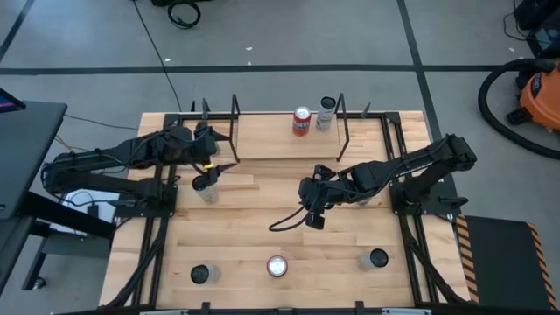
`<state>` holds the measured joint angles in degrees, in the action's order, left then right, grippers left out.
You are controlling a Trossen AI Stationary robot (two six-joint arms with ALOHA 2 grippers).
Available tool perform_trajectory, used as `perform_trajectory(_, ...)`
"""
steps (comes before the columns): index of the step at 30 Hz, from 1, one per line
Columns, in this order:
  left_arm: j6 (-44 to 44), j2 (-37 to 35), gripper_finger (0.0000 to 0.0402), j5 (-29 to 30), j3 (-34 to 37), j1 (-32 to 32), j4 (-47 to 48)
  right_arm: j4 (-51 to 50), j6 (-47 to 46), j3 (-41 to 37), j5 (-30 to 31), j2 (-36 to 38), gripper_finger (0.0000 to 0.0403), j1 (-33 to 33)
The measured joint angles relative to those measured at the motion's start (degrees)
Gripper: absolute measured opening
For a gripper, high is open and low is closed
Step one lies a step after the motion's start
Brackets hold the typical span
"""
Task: Place canned beverage on shelf
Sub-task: Put the top blue soda can on the shelf
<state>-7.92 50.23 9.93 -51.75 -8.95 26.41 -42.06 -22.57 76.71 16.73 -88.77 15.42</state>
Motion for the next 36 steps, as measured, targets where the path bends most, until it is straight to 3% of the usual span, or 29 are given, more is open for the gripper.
perform_trajectory(11,3.1,0.0,0.0389,0.34,0.0,-0.39,0.12,0.0,-0.46,0.0,-0.35,0.0,0.0126,0.0)
perform_trajectory(20,7.1,0.02,0.0389,10.91,-0.04,-3.25,5.66,0.0,-0.46,0.0,-0.35,0.0,0.0126,0.0)
perform_trajectory(28,6.34,0.04,0.0389,13.61,-0.04,-8.2,7.83,0.05,-0.48,0.0,-0.37,0.0,0.0126,0.0)
perform_trajectory(36,1.2,1.11,0.0389,14.41,-0.07,-18.64,8.36,0.02,-3.21,0.0,-0.41,0.0,0.0126,0.0)
